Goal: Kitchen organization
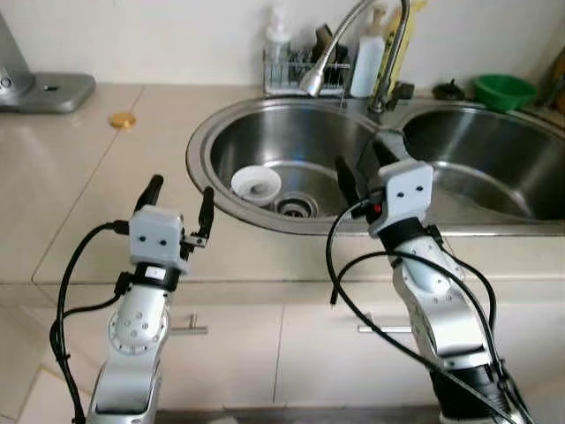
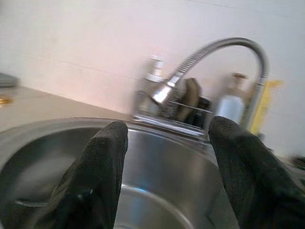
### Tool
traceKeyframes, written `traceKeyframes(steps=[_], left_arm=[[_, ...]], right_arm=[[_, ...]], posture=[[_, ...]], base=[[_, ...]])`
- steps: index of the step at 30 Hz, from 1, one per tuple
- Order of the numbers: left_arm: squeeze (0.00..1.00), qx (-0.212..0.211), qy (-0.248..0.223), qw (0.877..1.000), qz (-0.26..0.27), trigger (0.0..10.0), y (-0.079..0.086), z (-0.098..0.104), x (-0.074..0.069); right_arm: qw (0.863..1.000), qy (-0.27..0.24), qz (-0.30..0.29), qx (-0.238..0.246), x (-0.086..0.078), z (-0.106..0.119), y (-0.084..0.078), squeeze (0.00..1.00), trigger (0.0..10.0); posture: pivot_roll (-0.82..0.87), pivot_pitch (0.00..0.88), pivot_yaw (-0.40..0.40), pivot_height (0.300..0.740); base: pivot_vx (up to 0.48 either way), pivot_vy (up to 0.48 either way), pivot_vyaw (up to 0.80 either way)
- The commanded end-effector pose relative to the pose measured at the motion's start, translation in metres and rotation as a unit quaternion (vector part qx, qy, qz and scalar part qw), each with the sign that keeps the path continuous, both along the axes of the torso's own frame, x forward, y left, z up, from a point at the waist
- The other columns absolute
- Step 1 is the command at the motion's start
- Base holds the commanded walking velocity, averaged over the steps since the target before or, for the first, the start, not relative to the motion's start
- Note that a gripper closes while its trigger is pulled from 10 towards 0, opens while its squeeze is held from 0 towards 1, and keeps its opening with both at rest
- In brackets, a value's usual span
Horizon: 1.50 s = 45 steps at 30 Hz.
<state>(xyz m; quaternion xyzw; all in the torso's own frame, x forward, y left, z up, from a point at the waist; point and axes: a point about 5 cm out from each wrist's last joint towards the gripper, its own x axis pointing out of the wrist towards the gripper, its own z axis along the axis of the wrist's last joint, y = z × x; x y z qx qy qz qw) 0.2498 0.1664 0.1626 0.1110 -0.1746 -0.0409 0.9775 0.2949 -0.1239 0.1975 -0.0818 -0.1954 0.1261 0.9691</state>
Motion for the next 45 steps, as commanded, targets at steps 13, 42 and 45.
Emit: traceKeyframes(steps=[13, 42, 45], left_arm=[[0.0, 0.009, -0.015, 1.0, -0.023, 10.0, -0.012, 0.003, -0.001], [0.0, 0.0, -0.024, 0.999, -0.038, 10.0, -0.015, 0.004, -0.002], [0.0, -0.001, -0.025, 0.999, -0.04, 10.0, -0.016, 0.004, -0.002]], right_arm=[[1.0, -0.005, -0.015, 0.001, -0.002, 0.0, -0.01, 0.0, 10.0], [1.0, 0.001, 0.005, 0.001, -0.011, -0.011, -0.003, 0.0, 10.0], [1.0, 0.0, 0.004, 0.001, -0.011, -0.011, -0.003, 0.0, 10.0]], posture=[[0.03, 0.026, -0.027, 0.74], [0.03, 0.015, -0.017, 0.74], [0.03, 0.01, -0.016, 0.74]], base=[[0.0, 0.0, -0.8], [0.0, -0.094, -0.8], [0.0, 0.0, -0.8]])
